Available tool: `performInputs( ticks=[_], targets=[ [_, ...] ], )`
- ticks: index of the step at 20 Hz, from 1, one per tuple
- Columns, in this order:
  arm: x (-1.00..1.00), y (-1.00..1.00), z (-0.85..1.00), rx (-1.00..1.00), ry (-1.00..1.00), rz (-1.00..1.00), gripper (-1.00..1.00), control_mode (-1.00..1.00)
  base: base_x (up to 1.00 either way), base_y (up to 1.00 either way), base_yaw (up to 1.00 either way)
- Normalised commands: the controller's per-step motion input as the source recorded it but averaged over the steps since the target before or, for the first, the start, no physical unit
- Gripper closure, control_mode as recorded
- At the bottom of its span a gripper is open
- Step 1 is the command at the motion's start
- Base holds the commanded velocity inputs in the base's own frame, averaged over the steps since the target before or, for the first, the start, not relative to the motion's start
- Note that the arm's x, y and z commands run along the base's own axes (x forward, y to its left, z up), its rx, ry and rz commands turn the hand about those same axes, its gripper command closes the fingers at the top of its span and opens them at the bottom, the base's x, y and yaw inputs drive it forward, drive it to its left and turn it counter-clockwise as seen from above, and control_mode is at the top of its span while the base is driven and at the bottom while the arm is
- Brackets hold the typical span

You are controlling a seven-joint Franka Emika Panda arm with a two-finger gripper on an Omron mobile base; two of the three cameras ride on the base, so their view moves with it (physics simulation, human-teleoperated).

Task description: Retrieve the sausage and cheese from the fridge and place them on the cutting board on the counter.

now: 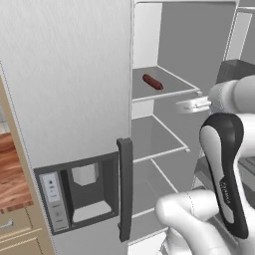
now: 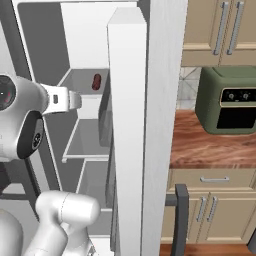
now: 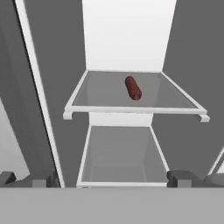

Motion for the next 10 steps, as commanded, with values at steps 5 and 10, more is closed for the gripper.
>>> performInputs(
  ticks=[5, 10],
  targets=[
    [0.80, -0.02, 0.00, 0.00, 0.09, 0.00, -1.00, -1.00, 0.00, 0.00, 0.00],
    [0.67, 0.00, 0.00, 0.00, 0.00, 0.00, -1.00, -1.00, 0.00, 0.00, 0.00]
  ],
)
